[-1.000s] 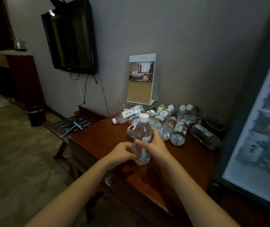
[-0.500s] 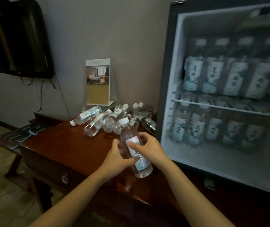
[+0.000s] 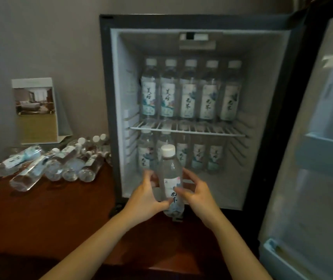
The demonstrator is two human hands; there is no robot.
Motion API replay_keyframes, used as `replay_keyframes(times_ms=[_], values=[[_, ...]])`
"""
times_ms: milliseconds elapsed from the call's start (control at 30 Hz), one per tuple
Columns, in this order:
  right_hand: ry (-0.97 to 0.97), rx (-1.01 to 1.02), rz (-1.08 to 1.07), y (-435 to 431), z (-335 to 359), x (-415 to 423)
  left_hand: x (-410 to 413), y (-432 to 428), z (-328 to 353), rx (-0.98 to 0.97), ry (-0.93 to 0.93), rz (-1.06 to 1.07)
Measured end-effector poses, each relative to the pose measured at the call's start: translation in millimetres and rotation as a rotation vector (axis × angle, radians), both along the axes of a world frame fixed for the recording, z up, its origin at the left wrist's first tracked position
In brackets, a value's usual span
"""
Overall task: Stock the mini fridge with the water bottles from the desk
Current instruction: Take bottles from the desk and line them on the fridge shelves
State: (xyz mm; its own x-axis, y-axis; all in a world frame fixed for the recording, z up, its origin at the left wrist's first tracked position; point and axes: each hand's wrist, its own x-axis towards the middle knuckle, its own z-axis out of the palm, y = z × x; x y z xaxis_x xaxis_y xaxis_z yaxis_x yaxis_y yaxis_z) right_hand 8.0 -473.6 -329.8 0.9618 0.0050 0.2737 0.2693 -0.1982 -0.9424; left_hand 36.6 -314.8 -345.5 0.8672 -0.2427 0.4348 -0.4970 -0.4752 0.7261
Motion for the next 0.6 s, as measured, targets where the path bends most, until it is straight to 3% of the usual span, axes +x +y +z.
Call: replay_keyframes(times_ms=[167, 333, 600], values=[[-0.044, 0.072, -0.128, -23, -14, 20, 27, -45, 0, 0.0, 0.041, -0.037], [-0.05, 0.101, -0.282, -11, -25, 56, 61, -49, -7, 0.069, -0.038, -0.094], [-0.068, 0.073, -0.367, -3, -23, 93, 81, -64, -17, 0.078, -0.191, 0.146]])
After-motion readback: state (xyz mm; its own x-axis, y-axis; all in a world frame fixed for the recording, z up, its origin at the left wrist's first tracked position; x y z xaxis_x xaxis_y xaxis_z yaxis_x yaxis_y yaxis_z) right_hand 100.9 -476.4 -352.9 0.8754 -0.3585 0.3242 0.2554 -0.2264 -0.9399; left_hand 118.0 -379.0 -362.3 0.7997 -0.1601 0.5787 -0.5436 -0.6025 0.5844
